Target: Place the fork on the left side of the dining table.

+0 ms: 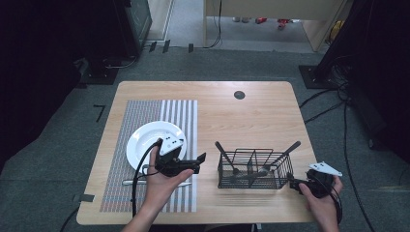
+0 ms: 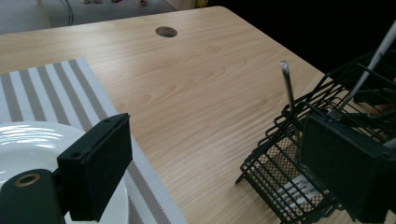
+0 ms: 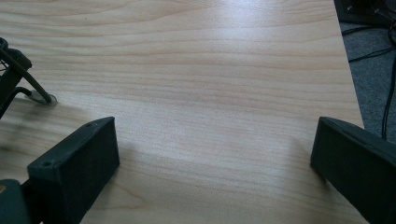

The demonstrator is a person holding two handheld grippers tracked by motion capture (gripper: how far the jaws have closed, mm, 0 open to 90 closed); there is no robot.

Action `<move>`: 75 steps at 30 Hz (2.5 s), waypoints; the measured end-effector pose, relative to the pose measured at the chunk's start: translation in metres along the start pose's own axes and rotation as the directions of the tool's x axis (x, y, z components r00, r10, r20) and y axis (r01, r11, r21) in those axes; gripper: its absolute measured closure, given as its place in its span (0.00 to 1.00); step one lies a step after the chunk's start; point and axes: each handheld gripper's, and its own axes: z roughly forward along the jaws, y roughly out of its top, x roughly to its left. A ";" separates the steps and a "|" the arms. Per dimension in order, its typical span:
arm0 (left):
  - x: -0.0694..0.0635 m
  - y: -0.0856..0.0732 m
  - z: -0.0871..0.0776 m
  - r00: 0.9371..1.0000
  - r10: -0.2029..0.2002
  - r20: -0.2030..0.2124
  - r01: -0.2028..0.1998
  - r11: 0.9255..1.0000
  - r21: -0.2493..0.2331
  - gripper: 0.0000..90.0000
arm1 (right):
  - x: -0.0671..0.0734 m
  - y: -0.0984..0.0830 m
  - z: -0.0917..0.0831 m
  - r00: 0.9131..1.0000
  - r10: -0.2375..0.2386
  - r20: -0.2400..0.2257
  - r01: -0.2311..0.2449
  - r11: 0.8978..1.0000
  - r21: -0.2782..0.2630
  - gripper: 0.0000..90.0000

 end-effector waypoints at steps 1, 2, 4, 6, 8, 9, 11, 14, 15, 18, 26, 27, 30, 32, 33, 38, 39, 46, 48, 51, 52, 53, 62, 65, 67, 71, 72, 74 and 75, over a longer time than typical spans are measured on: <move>-0.001 0.001 0.001 1.000 -0.001 0.005 0.001 1.000 0.000 0.11 | 0.000 0.000 0.000 1.000 0.000 0.000 0.000 1.000 0.000 0.01; -0.002 0.001 0.002 1.000 -0.002 0.010 0.002 1.000 0.000 0.11 | 0.000 0.000 0.000 1.000 0.000 0.000 0.000 1.000 0.000 0.01; -0.004 0.002 0.005 1.000 -0.005 0.023 0.005 1.000 -0.002 0.12 | 0.000 0.000 0.000 1.000 0.001 0.000 -0.001 1.000 -0.001 0.01; -0.007 0.003 0.007 0.999 -0.005 0.040 0.005 1.000 -0.005 0.16 | 0.000 0.000 0.000 1.000 0.001 0.000 -0.001 1.000 -0.002 0.01; -0.009 0.004 0.010 0.999 -0.004 0.054 0.004 1.000 -0.003 0.16 | 0.000 0.000 0.000 1.000 0.001 0.000 -0.001 1.000 -0.001 0.01; -0.010 0.004 0.011 0.998 -0.005 0.060 0.005 1.000 -0.002 0.16 | 0.000 0.000 0.000 1.000 0.001 0.000 -0.001 1.000 -0.001 0.01; -0.011 0.005 0.014 0.998 -0.006 0.062 0.006 1.000 0.002 0.17 | 0.000 0.000 0.000 1.000 0.001 0.000 -0.001 1.000 -0.001 0.01; -0.013 0.005 0.018 0.996 -0.012 0.089 0.011 1.000 0.005 0.17 | 0.000 0.000 0.000 1.000 0.001 0.000 -0.001 1.000 -0.001 0.01; -0.014 0.005 0.019 0.995 -0.012 0.096 0.012 1.000 0.008 0.17 | 0.000 0.000 0.000 1.000 0.000 0.000 0.000 1.000 -0.001 0.01; -0.017 0.006 0.024 0.992 -0.017 0.122 0.015 1.000 0.016 0.20 | 0.000 0.000 0.000 1.000 0.001 0.000 -0.001 1.000 -0.001 0.01; -0.026 0.010 0.033 0.986 -0.027 0.166 0.022 0.999 0.029 0.39 | 0.000 0.000 0.000 1.000 0.002 -0.001 -0.002 1.000 -0.002 0.01; -0.026 0.010 0.034 0.984 -0.029 0.176 0.023 0.999 0.032 0.43 | 0.000 0.000 0.000 1.000 0.002 -0.001 -0.002 1.000 -0.002 0.01; -0.028 0.011 0.039 0.980 -0.046 0.195 0.039 0.998 0.041 0.50 | 0.000 0.000 0.000 1.000 0.004 0.000 -0.004 1.000 -0.001 0.01; -0.029 0.011 0.041 0.978 -0.054 0.199 0.047 0.998 0.041 0.54 | 0.000 0.000 0.000 1.000 0.002 -0.001 -0.002 1.000 -0.002 0.01; -0.029 0.011 0.041 0.976 -0.057 0.208 0.050 0.998 0.040 0.55 | 0.000 0.000 0.000 1.000 0.004 0.000 -0.004 1.000 -0.001 0.01; -0.031 0.014 0.042 0.978 -0.056 0.203 0.050 0.998 0.035 0.64 | 0.000 0.000 0.000 1.000 0.002 -0.001 -0.002 1.000 -0.002 0.01; -0.032 0.014 0.042 0.978 -0.055 0.201 0.050 0.998 0.031 0.65 | 0.000 0.000 0.000 1.000 0.002 -0.001 -0.002 1.000 -0.002 0.01; -0.034 0.016 0.043 0.979 -0.034 0.200 0.032 0.999 0.014 0.73 | 0.000 0.000 0.000 1.000 0.004 -0.001 -0.004 1.000 -0.001 0.01; -0.036 0.017 0.045 0.980 -0.030 0.195 0.028 1.000 0.011 0.73 | 0.000 0.000 0.000 1.000 0.004 0.000 -0.004 1.000 -0.001 0.01; -0.038 0.019 0.046 0.982 -0.013 0.188 0.013 1.000 0.006 0.74 | 0.000 0.000 0.000 1.000 0.003 0.000 -0.003 1.000 0.000 0.01; -0.039 0.020 0.046 0.983 -0.011 0.183 0.011 1.000 0.003 0.75 | 0.000 0.000 0.000 1.000 0.003 0.000 -0.003 1.000 0.000 0.01; -0.040 0.020 0.047 0.984 -0.007 0.176 0.007 1.000 -0.004 0.77 | 0.000 0.000 0.000 1.000 0.001 0.000 -0.001 1.000 -0.001 0.01; -0.037 0.021 0.049 0.972 -0.016 0.236 0.026 0.999 -0.038 0.88 | 0.000 0.000 0.000 1.000 0.004 0.000 -0.004 1.000 0.000 0.01; -0.035 0.022 0.053 0.970 -0.037 0.241 0.046 0.999 -0.029 0.83 | 0.000 0.000 0.000 1.000 0.004 0.000 -0.004 1.000 0.000 0.01; -0.033 0.022 0.055 0.968 -0.049 0.247 0.057 0.998 -0.026 0.85 | 0.000 0.000 0.000 1.000 0.004 0.000 -0.004 1.000 0.000 0.01; -0.029 0.022 0.059 0.956 -0.086 0.280 0.095 0.995 -0.016 0.87 | 0.000 0.000 0.000 1.000 0.004 0.000 -0.004 1.000 0.000 0.01; -0.028 0.022 0.060 0.955 -0.091 0.282 0.099 0.995 -0.016 0.89 | 0.000 0.000 0.000 1.000 0.005 0.000 -0.005 1.000 0.000 0.01; -0.028 0.022 0.060 0.955 -0.095 0.281 0.102 0.995 -0.013 0.90 | 0.000 0.000 0.000 1.000 0.004 0.000 -0.004 1.000 -0.001 0.01; -0.028 0.022 0.060 0.955 -0.095 0.279 0.104 0.994 -0.016 0.91 | 0.000 0.000 0.000 1.000 0.004 0.000 -0.004 1.000 -0.001 0.01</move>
